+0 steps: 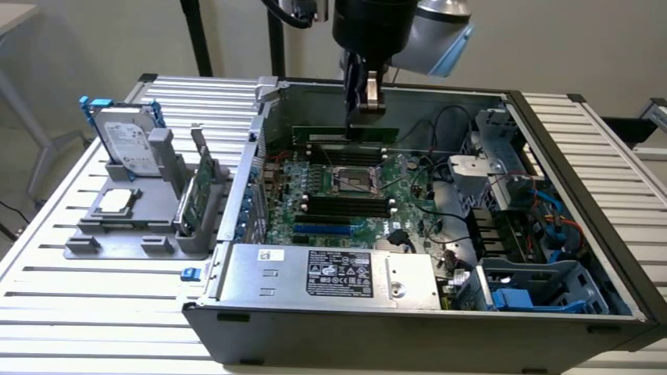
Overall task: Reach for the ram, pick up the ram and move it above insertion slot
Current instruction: 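Pick up the ram and move it above insertion slot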
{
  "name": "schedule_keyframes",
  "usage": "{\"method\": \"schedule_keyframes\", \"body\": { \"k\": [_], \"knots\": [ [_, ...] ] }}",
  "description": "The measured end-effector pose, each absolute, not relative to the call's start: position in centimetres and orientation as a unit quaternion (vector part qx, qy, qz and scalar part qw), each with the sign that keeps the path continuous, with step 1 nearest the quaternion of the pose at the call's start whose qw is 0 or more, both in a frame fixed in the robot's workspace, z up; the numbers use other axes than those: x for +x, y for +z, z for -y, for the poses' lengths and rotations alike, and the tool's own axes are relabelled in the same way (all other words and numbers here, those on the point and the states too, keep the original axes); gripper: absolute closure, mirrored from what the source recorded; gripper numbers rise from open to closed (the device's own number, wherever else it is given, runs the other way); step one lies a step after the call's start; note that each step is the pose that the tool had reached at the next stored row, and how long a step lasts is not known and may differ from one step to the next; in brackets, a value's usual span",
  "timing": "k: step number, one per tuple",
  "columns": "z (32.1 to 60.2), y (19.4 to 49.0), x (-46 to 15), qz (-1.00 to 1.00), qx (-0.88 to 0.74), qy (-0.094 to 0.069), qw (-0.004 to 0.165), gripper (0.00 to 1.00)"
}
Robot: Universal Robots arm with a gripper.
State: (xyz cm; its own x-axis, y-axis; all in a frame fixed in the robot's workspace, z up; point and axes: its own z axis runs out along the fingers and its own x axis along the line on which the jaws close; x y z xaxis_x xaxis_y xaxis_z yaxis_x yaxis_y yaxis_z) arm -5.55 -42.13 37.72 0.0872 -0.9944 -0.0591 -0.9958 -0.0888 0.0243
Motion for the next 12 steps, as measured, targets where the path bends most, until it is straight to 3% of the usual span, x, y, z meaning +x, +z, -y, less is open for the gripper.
{"method": "schedule_keyframes", "body": {
  "k": [12],
  "knots": [
    [38.9, 37.1, -4.5, -0.677, -0.736, 0.030, 0.011, 0.86]
  ]
}}
